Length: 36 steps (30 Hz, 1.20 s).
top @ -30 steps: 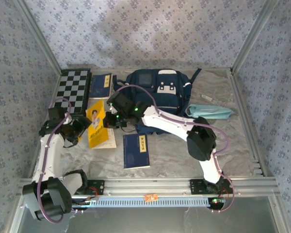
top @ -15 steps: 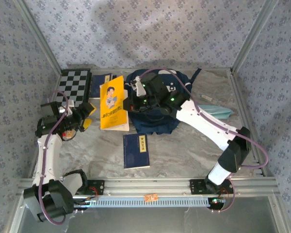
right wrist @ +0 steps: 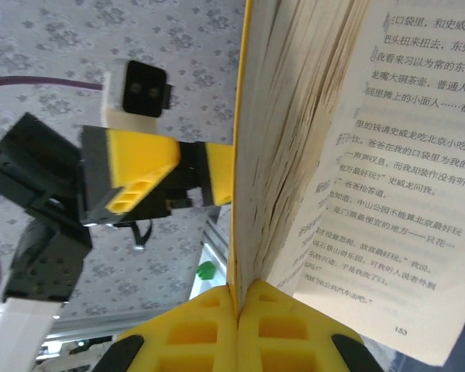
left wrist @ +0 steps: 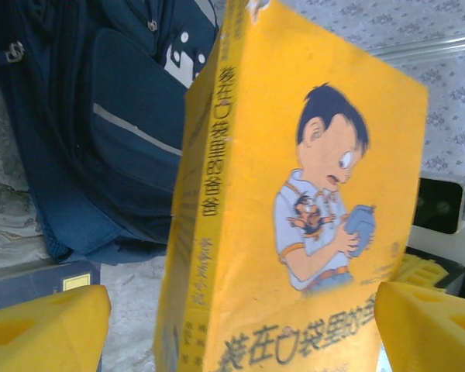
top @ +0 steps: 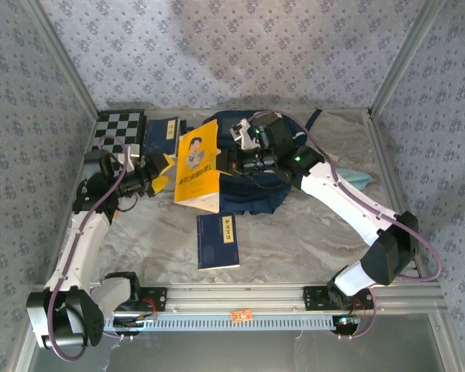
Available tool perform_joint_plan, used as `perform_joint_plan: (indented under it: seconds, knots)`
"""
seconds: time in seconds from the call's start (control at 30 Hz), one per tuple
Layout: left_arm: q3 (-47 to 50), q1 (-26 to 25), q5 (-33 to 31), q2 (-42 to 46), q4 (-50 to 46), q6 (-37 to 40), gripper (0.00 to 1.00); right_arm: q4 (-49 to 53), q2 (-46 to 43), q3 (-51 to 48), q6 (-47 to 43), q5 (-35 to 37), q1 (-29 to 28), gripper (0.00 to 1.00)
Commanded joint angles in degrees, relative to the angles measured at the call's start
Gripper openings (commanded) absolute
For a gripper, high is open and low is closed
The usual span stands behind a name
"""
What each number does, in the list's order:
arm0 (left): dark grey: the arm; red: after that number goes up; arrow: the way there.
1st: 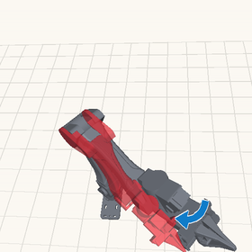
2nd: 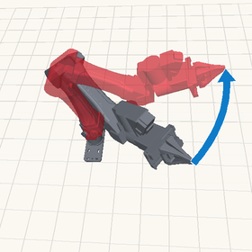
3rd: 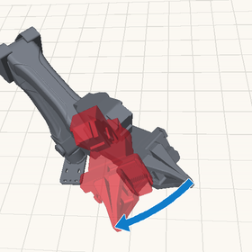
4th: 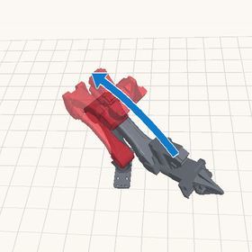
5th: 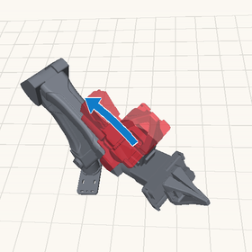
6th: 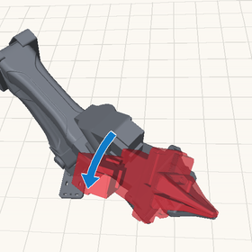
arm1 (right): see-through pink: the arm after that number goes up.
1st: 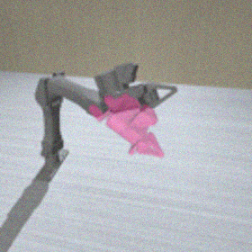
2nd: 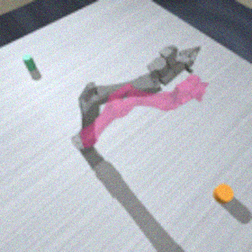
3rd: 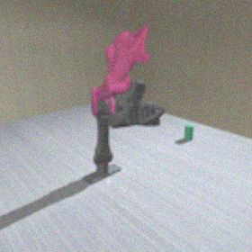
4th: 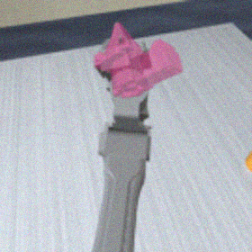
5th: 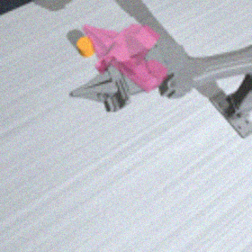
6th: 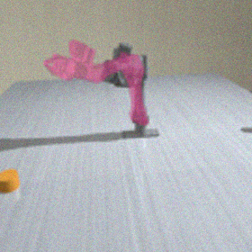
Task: Pack the student bag
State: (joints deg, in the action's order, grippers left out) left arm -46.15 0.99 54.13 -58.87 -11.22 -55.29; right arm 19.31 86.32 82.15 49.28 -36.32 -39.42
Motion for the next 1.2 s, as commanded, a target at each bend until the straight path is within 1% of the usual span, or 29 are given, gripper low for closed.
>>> perform_joint_plan:
  seconds: [0.0, 0.07, 0.1, 0.2, 0.27, 0.43, 0.53, 0.63, 0.7, 0.77, 0.87, 0.97, 1.03, 1.1, 1.13, 1.17]
  knots:
    - [0.6, -0.5, -0.1, -0.2, 3.3, -2.5, 0.86, -9.0, -2.9, -0.7, 3.6, -4.8, 0.8, 0.00]
    - [1.5, -1.3, -0.1, 0.3, 6.7, -5.3, 0.85, -11.9, -2.8, -1.6, 5.3, -5.7, 1.2, 0.00]
    - [2.0, -2.5, -0.1, 0.7, 9.3, -7.3, 0.85, -13.5, -2.6, -2.0, 6.2, -6.0, 1.3, 0.00]
    - [3.3, -6.0, 0.1, 1.1, 16.8, -13.4, 0.79, -12.7, -1.8, -1.7, 5.9, -6.1, 1.6, 0.00]
    - [2.9, -7.2, -0.5, 1.5, 17.6, -14.2, 0.74, -12.6, -1.8, -2.6, 5.6, -5.8, 2.0, 0.00]
    - [1.8, -8.5, -1.8, 1.8, 19.2, -16.3, 0.56, -11.6, -1.8, -5.4, 4.3, -6.3, 3.2, 0.00]
    - [1.3, -10.1, -3.3, 1.9, 19.3, -17.0, 0.43, -9.9, -1.8, -6.6, 3.3, -5.8, 3.8, 0.00]
    - [1.2, -11.2, -4.4, 2.1, 18.9, -16.8, 0.33, -9.6, -1.8, -7.4, 2.7, -5.5, 4.1, 0.00]
    - [0.9, -11.6, -5.0, 1.9, 18.5, -16.7, 0.23, -9.0, -1.8, -7.6, 2.3, -5.4, 4.2, 0.00]
    - [0.6, -11.8, -5.3, 1.5, 18.4, -16.6, 0.13, -8.5, -1.7, -7.7, 1.7, -5.4, 4.2, 0.02]
    - [-0.1, -11.9, -5.9, 0.9, 17.8, -16.5, 0.00, -7.4, -1.8, -7.4, 0.8, -5.2, 4.3, 0.12]
    - [-0.6, -12.2, -7.7, 1.1, 18.9, -16.6, 0.00, -4.1, -2.3, -7.1, -1.2, -3.0, 4.6, 0.24]
    - [-0.8, -12.5, -9.0, 1.2, 20.2, -17.1, 0.00, -1.5, -3.0, -7.1, -1.8, -1.7, 5.3, 0.41]
    - [-1.2, -12.7, -9.1, 0.4, 22.2, -18.2, 0.00, -1.9, -4.4, -8.8, -0.6, -1.8, 6.2, 0.60]
    - [-1.6, -12.8, -9.3, -0.1, 23.1, -18.6, 0.00, -2.8, -5.5, -10.2, 0.1, -1.9, 6.5, 0.68]
    - [-1.9, -13.0, -9.4, -0.6, 23.7, -18.7, 0.00, -3.0, -6.3, -11.1, 0.7, -1.7, 6.9, 0.73]
